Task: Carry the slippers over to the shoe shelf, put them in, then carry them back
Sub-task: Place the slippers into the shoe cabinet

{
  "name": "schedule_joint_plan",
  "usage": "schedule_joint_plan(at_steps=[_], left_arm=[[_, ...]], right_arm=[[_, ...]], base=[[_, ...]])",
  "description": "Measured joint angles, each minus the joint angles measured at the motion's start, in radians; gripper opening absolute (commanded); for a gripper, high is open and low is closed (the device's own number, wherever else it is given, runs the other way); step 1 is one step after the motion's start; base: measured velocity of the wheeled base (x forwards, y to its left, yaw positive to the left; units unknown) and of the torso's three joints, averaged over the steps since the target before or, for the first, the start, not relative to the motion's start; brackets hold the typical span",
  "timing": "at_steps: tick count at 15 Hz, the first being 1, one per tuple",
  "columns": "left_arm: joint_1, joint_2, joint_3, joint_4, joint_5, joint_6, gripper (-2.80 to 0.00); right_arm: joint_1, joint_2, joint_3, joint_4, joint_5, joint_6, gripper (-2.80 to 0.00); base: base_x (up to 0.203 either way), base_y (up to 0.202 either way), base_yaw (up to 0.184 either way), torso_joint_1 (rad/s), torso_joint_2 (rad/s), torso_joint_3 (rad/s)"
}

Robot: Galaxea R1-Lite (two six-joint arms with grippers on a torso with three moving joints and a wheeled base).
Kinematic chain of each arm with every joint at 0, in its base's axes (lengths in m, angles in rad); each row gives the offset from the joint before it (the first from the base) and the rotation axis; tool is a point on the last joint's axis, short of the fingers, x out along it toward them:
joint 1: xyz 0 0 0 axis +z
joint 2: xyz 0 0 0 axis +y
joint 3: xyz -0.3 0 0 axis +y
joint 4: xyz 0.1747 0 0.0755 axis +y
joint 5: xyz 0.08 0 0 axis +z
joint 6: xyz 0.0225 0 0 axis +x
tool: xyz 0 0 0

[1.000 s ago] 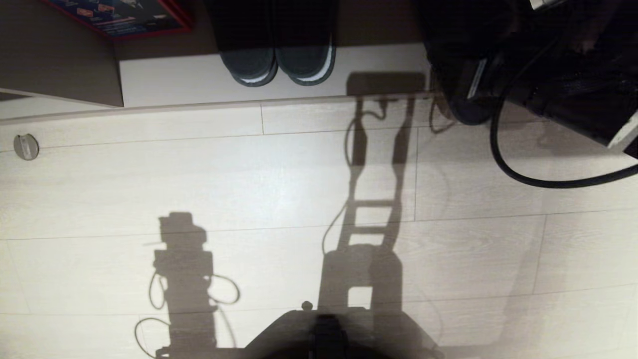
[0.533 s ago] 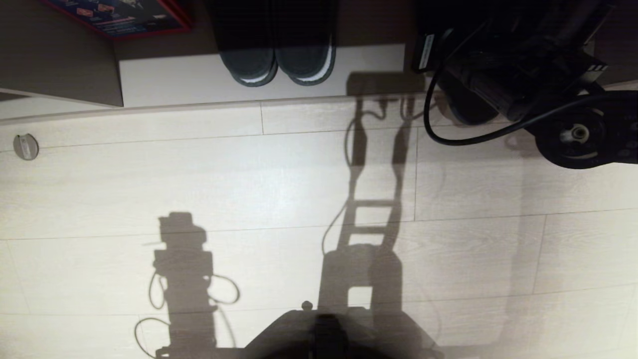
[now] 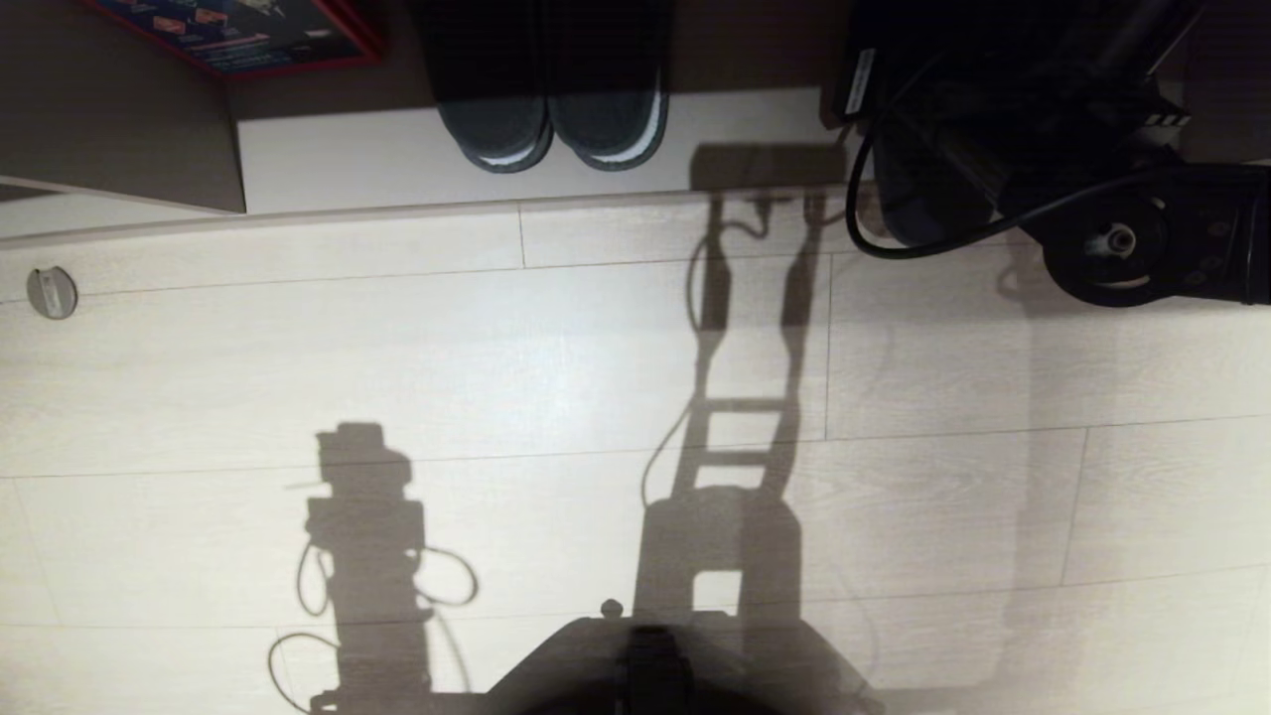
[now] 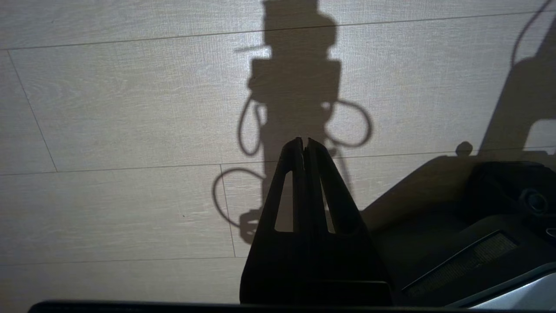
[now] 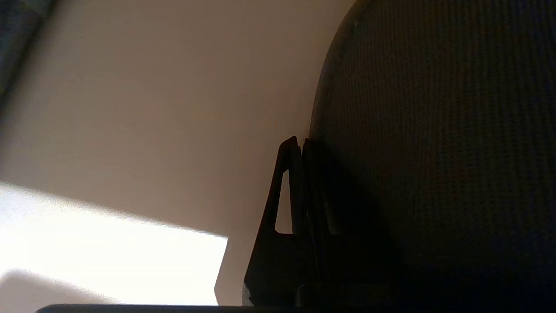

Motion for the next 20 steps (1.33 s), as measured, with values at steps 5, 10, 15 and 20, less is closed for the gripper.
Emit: schedule_joint_plan(at_steps=[5, 10, 15, 20], left_arm=[[0.0, 0.0, 0.0, 0.0, 0.0, 0.0, -2.8], [0.0, 0.0, 0.0, 0.0, 0.0, 0.0, -2.8], [0.0, 0.0, 0.0, 0.0, 0.001, 0.0, -2.8], [0.0, 0.0, 0.0, 0.0, 0.0, 0.0, -2.8]], right_arm=[[-0.023, -0.013, -0.001, -0.008, 0.002, 0.002, -2.8], [-0.045, -0.028, 0.001, -0.008, 0.017, 0.006, -2.8], [-0.08, -0.046, 0.019, -0.005, 0.07, 0.011, -2.8], [-0.089, -0.079, 0.069, -0.004, 0.105, 0.016, -2.8]], base=[[0.0, 0.0, 0.0, 0.0, 0.0, 0.0], [0.0, 0.0, 0.0, 0.0, 0.0, 0.0], [0.0, 0.0, 0.0, 0.0, 0.0, 0.0], [0.0, 0.0, 0.0, 0.0, 0.0, 0.0]])
